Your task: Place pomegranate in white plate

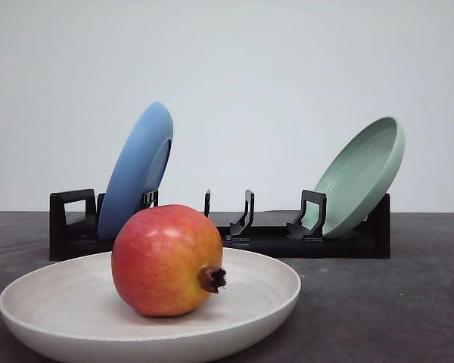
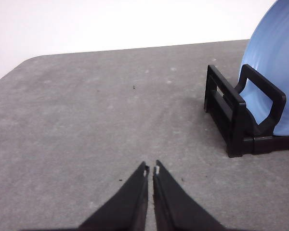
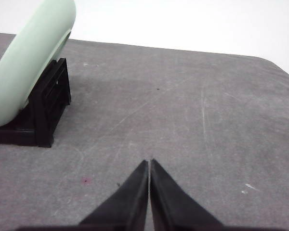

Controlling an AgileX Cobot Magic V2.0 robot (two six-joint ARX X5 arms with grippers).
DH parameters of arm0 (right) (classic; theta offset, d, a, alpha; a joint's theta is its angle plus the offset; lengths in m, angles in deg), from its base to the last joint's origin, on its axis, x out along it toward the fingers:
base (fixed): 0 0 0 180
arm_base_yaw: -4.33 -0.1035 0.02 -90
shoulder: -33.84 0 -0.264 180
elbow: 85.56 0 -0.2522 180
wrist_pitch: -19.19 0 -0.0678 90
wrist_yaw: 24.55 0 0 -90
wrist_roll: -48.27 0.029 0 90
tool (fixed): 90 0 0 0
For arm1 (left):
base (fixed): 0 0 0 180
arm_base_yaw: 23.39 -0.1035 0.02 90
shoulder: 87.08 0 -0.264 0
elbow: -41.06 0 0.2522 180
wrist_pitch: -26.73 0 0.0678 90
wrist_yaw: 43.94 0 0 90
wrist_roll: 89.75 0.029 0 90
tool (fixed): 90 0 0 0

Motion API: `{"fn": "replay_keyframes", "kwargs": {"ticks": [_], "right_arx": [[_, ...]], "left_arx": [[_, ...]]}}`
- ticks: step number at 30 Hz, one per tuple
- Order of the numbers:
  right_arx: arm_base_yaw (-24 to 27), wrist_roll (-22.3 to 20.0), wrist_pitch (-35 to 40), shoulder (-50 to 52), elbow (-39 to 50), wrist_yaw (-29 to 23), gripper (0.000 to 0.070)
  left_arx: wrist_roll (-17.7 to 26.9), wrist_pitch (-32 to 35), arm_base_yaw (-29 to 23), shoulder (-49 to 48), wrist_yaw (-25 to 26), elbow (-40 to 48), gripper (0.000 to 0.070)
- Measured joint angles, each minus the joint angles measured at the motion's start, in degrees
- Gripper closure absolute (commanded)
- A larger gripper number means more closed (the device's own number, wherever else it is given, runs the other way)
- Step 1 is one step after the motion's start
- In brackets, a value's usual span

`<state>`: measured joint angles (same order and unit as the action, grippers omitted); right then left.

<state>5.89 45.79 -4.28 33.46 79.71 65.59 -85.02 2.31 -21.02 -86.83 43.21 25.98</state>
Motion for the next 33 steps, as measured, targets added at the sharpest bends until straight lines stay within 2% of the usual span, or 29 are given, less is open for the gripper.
{"fn": "replay_keyframes", "kwargs": {"ticks": [33], "right_arx": [[0.0,0.25,0.01,0.0,0.0,0.0,0.07]], "left_arx": [[0.0,0.0,0.0,0.0,0.0,0.0,0.07]]}}
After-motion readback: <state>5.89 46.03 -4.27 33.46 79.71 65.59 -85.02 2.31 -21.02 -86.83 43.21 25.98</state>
